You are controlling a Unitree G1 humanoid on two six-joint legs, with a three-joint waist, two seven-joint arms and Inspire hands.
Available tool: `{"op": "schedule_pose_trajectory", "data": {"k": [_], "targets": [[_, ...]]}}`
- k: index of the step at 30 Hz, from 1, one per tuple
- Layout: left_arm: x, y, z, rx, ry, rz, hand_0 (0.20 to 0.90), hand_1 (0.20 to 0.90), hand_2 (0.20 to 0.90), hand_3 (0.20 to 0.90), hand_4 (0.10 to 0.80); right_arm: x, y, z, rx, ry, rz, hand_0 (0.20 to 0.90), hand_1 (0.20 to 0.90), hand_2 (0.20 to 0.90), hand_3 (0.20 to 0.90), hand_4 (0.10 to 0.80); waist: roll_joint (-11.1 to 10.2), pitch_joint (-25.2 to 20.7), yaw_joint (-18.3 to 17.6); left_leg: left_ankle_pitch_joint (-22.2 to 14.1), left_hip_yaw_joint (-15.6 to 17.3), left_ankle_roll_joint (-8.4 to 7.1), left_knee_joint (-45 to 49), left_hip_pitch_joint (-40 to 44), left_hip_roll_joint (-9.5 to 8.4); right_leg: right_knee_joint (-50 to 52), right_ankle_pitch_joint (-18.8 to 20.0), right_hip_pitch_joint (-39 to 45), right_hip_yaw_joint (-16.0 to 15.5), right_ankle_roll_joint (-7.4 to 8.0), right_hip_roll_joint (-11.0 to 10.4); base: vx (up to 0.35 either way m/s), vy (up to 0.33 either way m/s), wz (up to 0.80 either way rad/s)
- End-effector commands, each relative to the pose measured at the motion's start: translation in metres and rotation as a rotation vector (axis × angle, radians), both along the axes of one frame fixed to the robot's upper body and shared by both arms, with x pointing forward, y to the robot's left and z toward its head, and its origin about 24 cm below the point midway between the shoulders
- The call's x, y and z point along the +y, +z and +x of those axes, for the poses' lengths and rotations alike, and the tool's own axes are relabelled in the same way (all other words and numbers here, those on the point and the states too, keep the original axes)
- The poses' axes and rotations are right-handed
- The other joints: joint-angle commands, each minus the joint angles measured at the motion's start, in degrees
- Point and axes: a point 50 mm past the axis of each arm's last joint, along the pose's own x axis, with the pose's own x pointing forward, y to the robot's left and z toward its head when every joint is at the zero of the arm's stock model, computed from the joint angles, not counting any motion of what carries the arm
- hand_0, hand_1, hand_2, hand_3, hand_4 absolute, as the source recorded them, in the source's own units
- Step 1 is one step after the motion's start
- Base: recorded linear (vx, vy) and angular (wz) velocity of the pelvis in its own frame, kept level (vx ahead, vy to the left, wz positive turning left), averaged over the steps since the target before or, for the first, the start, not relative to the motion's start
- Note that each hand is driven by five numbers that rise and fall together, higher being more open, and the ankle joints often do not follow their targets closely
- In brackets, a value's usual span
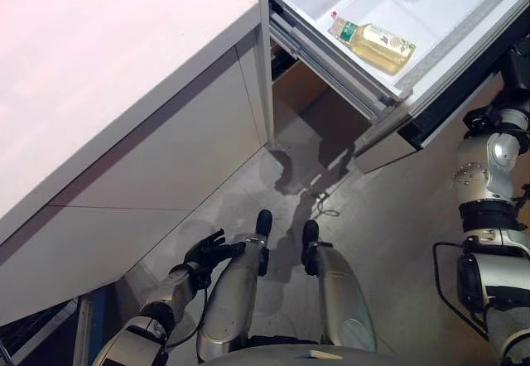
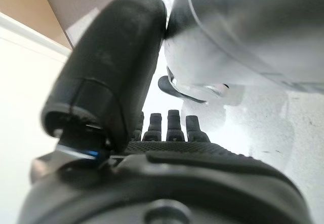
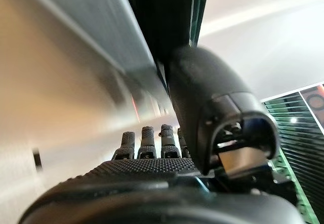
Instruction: Put drinks into fridge and close the fridge
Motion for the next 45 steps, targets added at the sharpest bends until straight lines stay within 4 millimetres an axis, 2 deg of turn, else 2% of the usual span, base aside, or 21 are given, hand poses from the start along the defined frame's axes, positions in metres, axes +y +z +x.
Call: {"op": "schedule_pose_trajectory", "data": {"k": [1, 5, 10, 17, 26, 31, 35, 39, 40, 42, 45], "targets": [[0.013, -0.007, -0.02, 0.003, 0.052, -0.003, 0.9, 0.9, 0.9, 0.9, 0.8, 0.044, 0.046, 0.009, -0.205, 0.292, -0.247, 0.9, 0.9, 0.9, 0.9, 0.8, 0.0, -3.3, 2.3, -11.4, 0.4, 3.76, 9.5, -0.4, -2.11, 0.3, -0.8, 1.9, 1.1, 0.06, 0.3, -0.038, 0.022, -0.03], [0.012, -0.007, -0.02, -0.003, 0.043, -0.017, 0.9, 0.9, 0.9, 0.9, 0.8, 0.068, 0.059, 0.016, -0.262, 0.461, -0.325, 0.9, 0.9, 0.9, 0.9, 0.8, 0.3, -3.1, 3.2, -10.0, -0.2, 3.09, 8.0, -0.3, -1.93, -0.7, -0.4, 2.2, 0.2, 0.02, 0.1, -0.004, 0.012, -0.02], [0.011, -0.008, -0.024, -0.008, 0.027, -0.031, 0.9, 0.9, 0.9, 0.9, 0.8, 0.095, 0.077, 0.022, -0.264, 0.591, -0.444, 0.9, 0.9, 0.9, 0.9, 0.8, 0.7, -3.4, 4.8, -8.7, -1.8, 2.41, 5.1, 1.7, -1.85, -2.5, -0.3, 4.3, -1.2, 0.07, -0.7, 0.032, 0.045, 0.0], [0.014, -0.01, -0.03, 0.015, -0.005, -0.024, 0.9, 0.9, 0.9, 0.9, 0.8, 0.114, 0.095, 0.032, -0.218, 0.636, -0.534, 0.9, 0.9, 0.9, 0.9, 0.8, 1.0, -4.6, 7.7, -7.1, -4.9, 1.85, 1.1, 5.2, -2.28, -5.7, -0.3, 8.8, -3.8, -0.06, -1.8, 0.073, 0.027, 0.22], [0.031, -0.02, -0.058, 0.101, -0.027, 0.015, 0.9, 0.9, 0.9, 0.9, 0.8, 0.127, 0.103, 0.039, -0.142, 0.646, -0.619, 0.9, 0.9, 0.9, 0.9, 0.8, -0.1, -7.9, 11.7, -4.4, -8.9, 1.14, -8.1, 12.5, -1.59, -14.8, 1.7, 17.5, -7.5, 1.16, -2.9, 0.111, 0.007, 0.28], [0.04, -0.025, -0.074, 0.144, -0.034, 0.042, 0.9, 0.9, 0.9, 0.9, 0.8, 0.119, 0.105, 0.038, -0.138, 0.555, -0.594, 0.9, 0.9, 0.9, 0.9, 0.8, -1.8, -10.6, 12.5, -3.6, -8.9, 0.64, -12.4, 16.5, -0.62, -20.0, 3.2, 22.0, -8.5, 1.97, -2.3, 0.103, -0.025, 0.22], [0.038, -0.031, -0.087, 0.179, -0.043, 0.059, 0.9, 0.9, 0.9, 0.9, 0.8, 0.108, 0.11, 0.029, -0.188, 0.365, -0.576, 0.9, 0.9, 0.9, 0.9, 0.8, -3.1, -13.4, 11.7, -3.4, -7.9, 0.57, -14.1, 18.9, 0.11, -22.8, 4.3, 24.6, -8.0, 2.02, -1.6, 0.104, -0.018, 0.03], [0.035, -0.035, -0.093, 0.2, -0.037, 0.063, 0.9, 0.9, 0.9, 0.9, 0.8, 0.106, 0.119, 0.003, -0.317, 0.133, -0.571, 0.9, 0.9, 0.9, 0.9, 0.8, -4.1, -16.5, 10.0, -3.6, -6.1, 0.88, -15.6, 21.2, 0.88, -24.5, 4.9, 26.1, -6.4, 2.17, -0.8, 0.061, -0.023, 0.02], [0.033, -0.036, -0.095, 0.21, -0.029, 0.063, 0.9, 0.9, 0.9, 0.9, 0.8, 0.106, 0.12, -0.01, -0.351, 0.034, -0.599, 0.9, 0.9, 0.9, 0.9, 0.8, -4.4, -17.9, 8.8, -3.6, -5.3, 1.01, -16.8, 22.3, 1.21, -25.4, 5.3, 26.7, -5.4, 2.23, -0.3, 0.033, -0.013, -0.03], [0.032, -0.038, -0.097, 0.222, -0.014, 0.06, 0.9, 0.9, 0.9, 0.9, 0.8, 0.104, 0.118, -0.016, -0.365, 0.014, -0.587, 0.9, 0.9, 0.9, 0.9, 0.8, -4.5, -19.0, 7.8, -3.5, -4.5, 0.96, -17.8, 23.4, 1.6, -26.3, 5.6, 27.3, -4.5, 2.27, 0.1, 0.032, -0.008, -0.09], [0.03, -0.041, -0.101, 0.252, 0.002, 0.063, 0.9, 0.9, 0.9, 0.9, 0.8, 0.086, 0.102, -0.026, -0.332, -0.037, -0.53, 0.9, 0.9, 0.9, 0.9, 0.8, -4.9, -22.0, 4.8, -3.0, -2.2, 0.72, -20.8, 25.7, 2.4, -29.3, 7.2, 28.2, -1.8, 2.67, 1.0, -0.006, -0.035, -0.2]]}}
